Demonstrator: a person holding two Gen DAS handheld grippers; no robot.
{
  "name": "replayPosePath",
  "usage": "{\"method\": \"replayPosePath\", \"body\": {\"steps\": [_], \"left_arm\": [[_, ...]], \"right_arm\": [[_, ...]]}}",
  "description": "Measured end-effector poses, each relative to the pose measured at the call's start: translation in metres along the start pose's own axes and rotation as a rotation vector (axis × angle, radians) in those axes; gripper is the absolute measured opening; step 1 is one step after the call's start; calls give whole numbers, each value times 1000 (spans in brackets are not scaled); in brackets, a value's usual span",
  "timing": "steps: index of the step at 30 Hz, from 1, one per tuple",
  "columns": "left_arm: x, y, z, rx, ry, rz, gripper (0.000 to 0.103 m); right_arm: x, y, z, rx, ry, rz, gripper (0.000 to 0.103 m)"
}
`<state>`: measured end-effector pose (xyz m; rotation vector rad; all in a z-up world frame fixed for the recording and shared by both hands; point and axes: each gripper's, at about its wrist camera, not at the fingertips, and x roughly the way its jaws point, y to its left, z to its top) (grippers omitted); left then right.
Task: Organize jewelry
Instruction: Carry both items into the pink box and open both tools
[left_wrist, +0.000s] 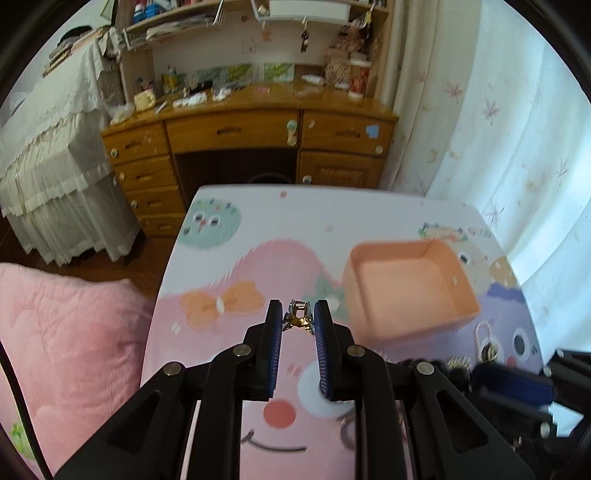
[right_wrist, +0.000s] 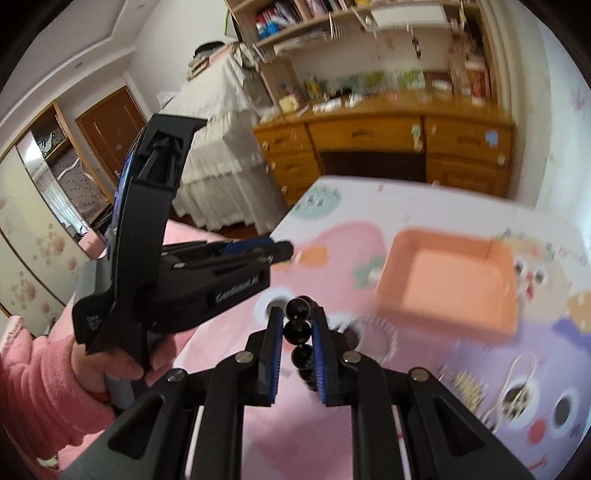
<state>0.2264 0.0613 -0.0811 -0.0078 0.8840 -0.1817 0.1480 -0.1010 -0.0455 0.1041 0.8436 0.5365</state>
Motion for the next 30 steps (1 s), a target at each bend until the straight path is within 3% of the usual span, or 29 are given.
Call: {"method": "replayPosePath", "body": {"steps": [5,12,22,23,25,27,30], "left_arm": [[2,-18,23,0,-49,-50,15],[26,-49,36,14,-64,-115,15],[79,-85,24,11,37,-158,16],[83,-88,23,13,57,-157,20],[85,-91,20,17,74,-151,38],[81,-91,18,18,71,-133,67],[72,-88,11,23,68,-107,71]], "right_arm": [[-4,-26,18,-17,-93,-76,15],[9,-74,25,2,-145,-135,15],[32,-127,19,127,-120,-175,16],[35,-134,18,156,-97,-173,17],[37,-145,17,201,-67,-171,21],[32,-150,13,220,-71,-171,22],[22,-150,8,217,-83,-206,32]]}}
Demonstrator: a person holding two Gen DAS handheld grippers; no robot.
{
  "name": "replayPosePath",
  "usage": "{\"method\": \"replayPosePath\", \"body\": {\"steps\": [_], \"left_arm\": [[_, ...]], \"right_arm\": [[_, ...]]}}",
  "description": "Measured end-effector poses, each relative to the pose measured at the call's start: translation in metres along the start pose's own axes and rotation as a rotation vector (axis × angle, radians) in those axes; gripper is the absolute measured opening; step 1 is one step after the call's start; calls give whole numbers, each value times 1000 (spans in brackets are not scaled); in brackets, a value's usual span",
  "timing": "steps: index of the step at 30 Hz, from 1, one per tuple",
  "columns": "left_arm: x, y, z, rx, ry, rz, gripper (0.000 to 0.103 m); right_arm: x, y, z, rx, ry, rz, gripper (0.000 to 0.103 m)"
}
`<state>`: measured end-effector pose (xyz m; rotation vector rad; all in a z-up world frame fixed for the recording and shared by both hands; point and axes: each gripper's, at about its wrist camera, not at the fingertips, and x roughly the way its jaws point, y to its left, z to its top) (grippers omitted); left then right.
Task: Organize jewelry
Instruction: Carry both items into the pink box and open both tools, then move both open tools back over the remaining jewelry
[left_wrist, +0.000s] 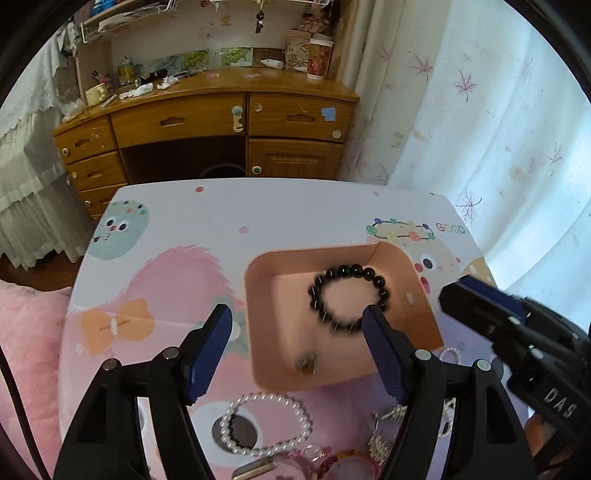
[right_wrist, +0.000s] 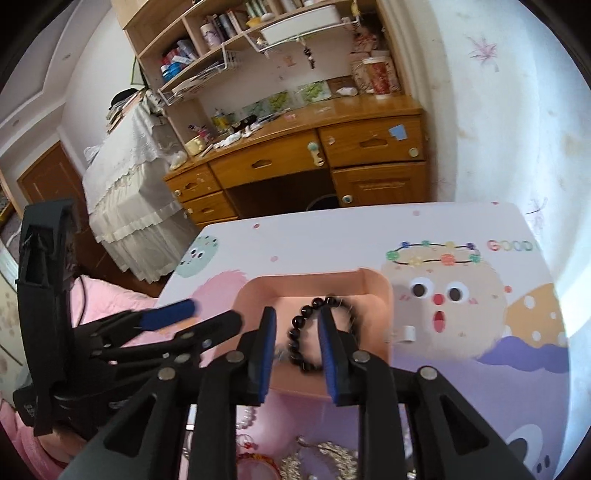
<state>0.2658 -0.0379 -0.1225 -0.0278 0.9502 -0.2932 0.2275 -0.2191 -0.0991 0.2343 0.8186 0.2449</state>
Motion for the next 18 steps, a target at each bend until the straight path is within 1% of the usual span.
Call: {"method": "replayPosePath", "body": {"steps": [1,2,6,7,8,9,12,16,18], "left_arm": [[-2,1,-3,6,7,1,71],[-3,2,-6,11,18,11,71],[-7,5,-25,39,70,51,72],[-9,5,-32,43,86,55,73],[-9,6,-37,45,99,58,77],[-10,6,-43,44,117,61,79],[-12,9,-62,38,169,68,80],[-12,7,-92,53,269,124,81],[-14,6,-106,76,307,147,81]], "right_arm": [[-4,0,-2,-1,-2,-10,39],[-6,-1,-4,-2,-2,-17,42],[-17,-4,-19,-7,19,-66,50],[-19,-5,-23,-8,26,-77,52],[-22,-5,-30,-10,37,-91,54],[-24,-6,-38,-9,51,-105,55],[-28,-9,-59,2,108,-137,56],[-30,-11,-84,8,199,-173,57],[-31,-9,-98,-19,255,-199,57]]}}
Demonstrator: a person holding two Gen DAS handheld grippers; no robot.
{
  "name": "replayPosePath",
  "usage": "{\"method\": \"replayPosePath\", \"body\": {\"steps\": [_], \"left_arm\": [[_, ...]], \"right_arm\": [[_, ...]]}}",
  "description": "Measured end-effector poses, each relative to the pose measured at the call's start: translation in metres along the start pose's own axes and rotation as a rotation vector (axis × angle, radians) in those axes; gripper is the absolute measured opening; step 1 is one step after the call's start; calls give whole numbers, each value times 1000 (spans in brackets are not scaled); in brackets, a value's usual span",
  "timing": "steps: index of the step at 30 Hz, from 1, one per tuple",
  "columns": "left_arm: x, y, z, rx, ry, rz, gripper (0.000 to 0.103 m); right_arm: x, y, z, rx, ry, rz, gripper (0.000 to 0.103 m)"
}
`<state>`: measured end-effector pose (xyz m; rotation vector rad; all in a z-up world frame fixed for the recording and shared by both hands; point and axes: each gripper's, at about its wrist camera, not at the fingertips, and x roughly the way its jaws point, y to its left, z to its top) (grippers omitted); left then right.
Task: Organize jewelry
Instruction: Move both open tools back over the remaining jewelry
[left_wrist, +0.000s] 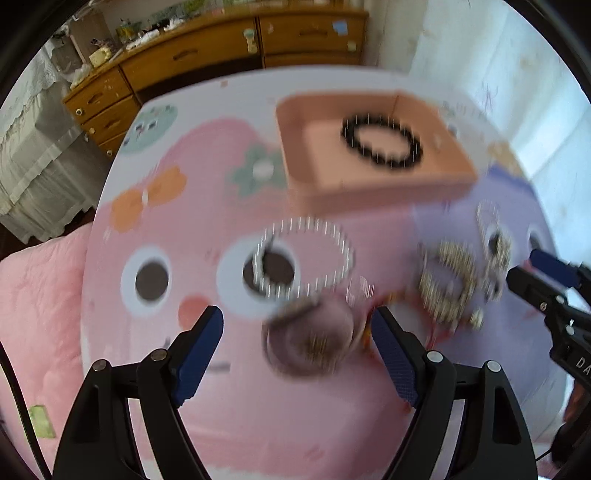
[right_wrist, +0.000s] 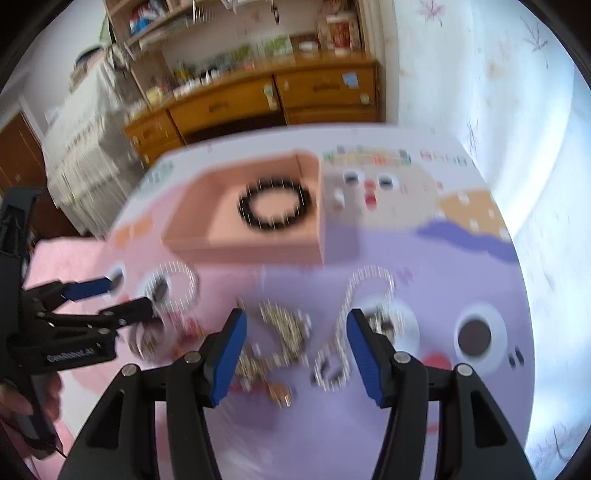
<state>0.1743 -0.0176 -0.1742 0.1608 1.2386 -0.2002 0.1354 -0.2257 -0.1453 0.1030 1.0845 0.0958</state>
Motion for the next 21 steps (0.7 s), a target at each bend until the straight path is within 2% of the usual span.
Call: {"method": "replayPosePath", "body": {"steps": [6,11,17,21], "left_arm": [[-2,-16,-34,51,71,-4,81],[-13,-29,-54,43,52,-63,81],[-11,-33,-67,-35,47,-56,81],[1,-40,-68,-21,111,-50,81]], "right_arm": [[0,13,-29,-85,72,-33,57],[2,19,-42,-169,109,-65,57],[4,20,-47,-319,104,-140,57],[9,13,-47,-405,105,-182,57]]}}
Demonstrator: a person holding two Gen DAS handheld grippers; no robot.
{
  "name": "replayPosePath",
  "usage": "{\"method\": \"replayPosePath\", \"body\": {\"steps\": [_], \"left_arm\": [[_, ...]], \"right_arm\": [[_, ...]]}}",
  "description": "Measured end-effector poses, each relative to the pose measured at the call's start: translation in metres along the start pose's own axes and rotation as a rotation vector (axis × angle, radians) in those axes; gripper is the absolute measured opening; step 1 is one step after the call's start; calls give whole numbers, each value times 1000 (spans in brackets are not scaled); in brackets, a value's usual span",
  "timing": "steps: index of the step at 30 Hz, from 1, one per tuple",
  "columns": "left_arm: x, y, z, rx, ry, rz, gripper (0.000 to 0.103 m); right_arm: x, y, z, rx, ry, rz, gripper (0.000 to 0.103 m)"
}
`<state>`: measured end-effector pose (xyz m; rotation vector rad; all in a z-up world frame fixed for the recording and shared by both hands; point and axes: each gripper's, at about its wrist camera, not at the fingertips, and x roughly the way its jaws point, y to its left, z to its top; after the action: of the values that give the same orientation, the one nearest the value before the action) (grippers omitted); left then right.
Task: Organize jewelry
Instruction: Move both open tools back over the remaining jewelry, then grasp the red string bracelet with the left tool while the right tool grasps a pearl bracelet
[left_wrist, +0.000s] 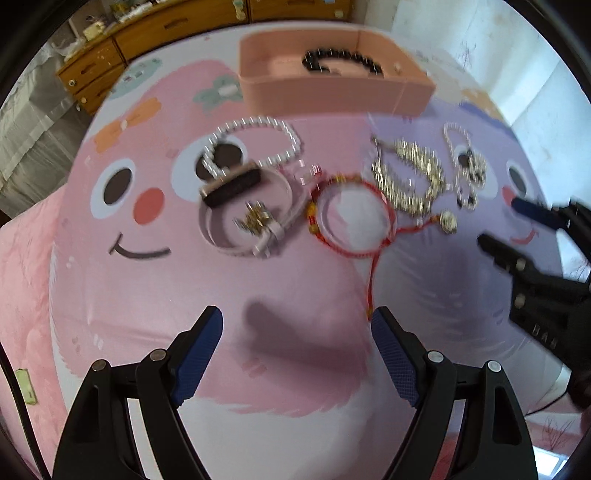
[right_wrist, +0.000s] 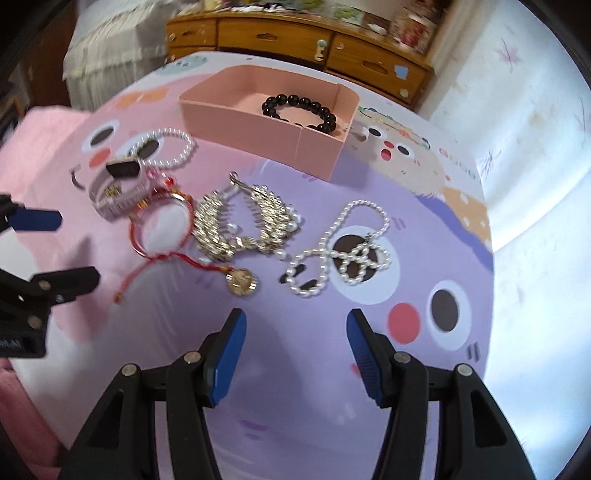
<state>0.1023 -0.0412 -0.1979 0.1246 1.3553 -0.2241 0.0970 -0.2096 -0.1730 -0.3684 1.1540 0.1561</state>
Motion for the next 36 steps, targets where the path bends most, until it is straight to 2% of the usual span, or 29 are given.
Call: {"method": "replayPosePath", "body": {"steps": [5,7,10,11,19,22,26,34,36], "left_arm": [[15,-12,-1,-29,90,-83,81],[16,-19,3,-41,98,-88,89],[14,-26,9,-78,71,-122,90],[12,-29,12,-89,64,-126,90],[8,-39,36,-166,-39,-56,90],[9,-41,43,-180,-63,-12,90],[7,-44,50,-195,-86,-8,89],[9,-56,66,-169,-107,35,85],[10,-61,66,-159,-117,44,80]], "right_arm": [[10,-15,1,-23,1,-9,57],[15,-20,2,-24,0,-6,57],[21,-28,5,-25,-11,6,57],[23,-31,5,-24,-20,16,60],[34,-48,14,16,-70,73,75],[39,-53,17,30,-85,111,76],[48,-60,20,74,-98,181,81],[52,-57,25,67,-146,187,85],[52,-57,26,59,-149,192,85]]}}
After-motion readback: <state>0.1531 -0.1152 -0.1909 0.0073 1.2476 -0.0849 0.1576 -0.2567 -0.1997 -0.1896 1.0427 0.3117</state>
